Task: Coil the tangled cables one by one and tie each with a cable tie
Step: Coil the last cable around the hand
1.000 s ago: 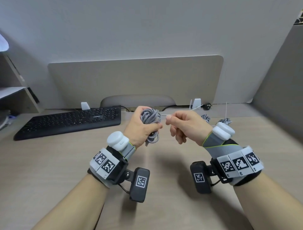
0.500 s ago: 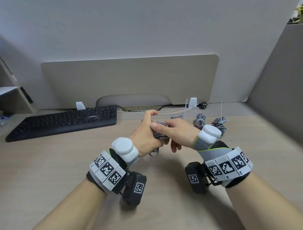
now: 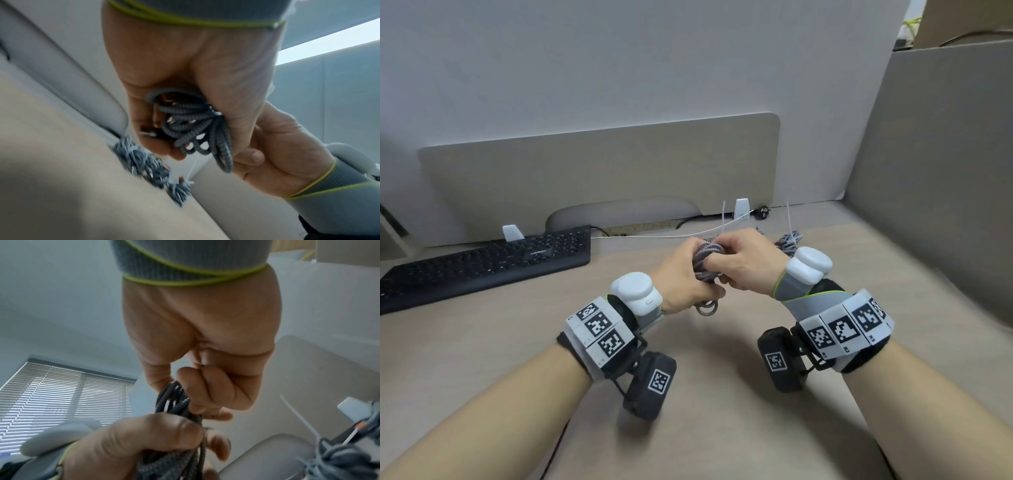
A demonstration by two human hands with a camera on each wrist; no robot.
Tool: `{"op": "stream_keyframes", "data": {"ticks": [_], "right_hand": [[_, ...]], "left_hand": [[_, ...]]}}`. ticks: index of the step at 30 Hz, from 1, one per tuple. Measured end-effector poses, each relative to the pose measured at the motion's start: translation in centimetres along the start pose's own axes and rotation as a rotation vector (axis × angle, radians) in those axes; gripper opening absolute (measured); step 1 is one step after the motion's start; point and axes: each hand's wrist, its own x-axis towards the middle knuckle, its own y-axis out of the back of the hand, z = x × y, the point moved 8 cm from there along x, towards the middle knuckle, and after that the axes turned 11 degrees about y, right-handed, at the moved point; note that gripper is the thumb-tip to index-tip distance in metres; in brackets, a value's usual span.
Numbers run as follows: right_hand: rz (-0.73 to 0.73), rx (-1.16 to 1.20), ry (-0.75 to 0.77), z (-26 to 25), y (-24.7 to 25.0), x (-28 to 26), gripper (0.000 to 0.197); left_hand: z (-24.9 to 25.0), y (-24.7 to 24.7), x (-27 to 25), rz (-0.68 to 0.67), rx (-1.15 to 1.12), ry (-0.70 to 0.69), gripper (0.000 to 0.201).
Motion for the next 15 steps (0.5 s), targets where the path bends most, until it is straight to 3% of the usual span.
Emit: {"op": "stream_keyframes", "data": {"ticks": [7,10,13,15], "right_hand": [[0.151,-0.008,-0.059,1.2,6.2,-4.8,0.010],[0.188,0.029,-0.091,1.9,8.2,-6.7,0.011],[0.204,0.032,-0.135,3.2,10.0,-8.4,0.015],[0.192,0.050,-0.155,4.1,11.0,-9.2,0.014]], "left_hand": [[2.8,-4.7,1.2,0.033,-0.012,0.045,0.067],[4.3,-6.1,1.2,0.057,0.014,0.017,0.050],[6.6,-9.2,0.8,-0.091,0.029,-0.003,0.017],[8.0,-10.9,0.7,-0.155,0.071,-0.006,0.017]]}}
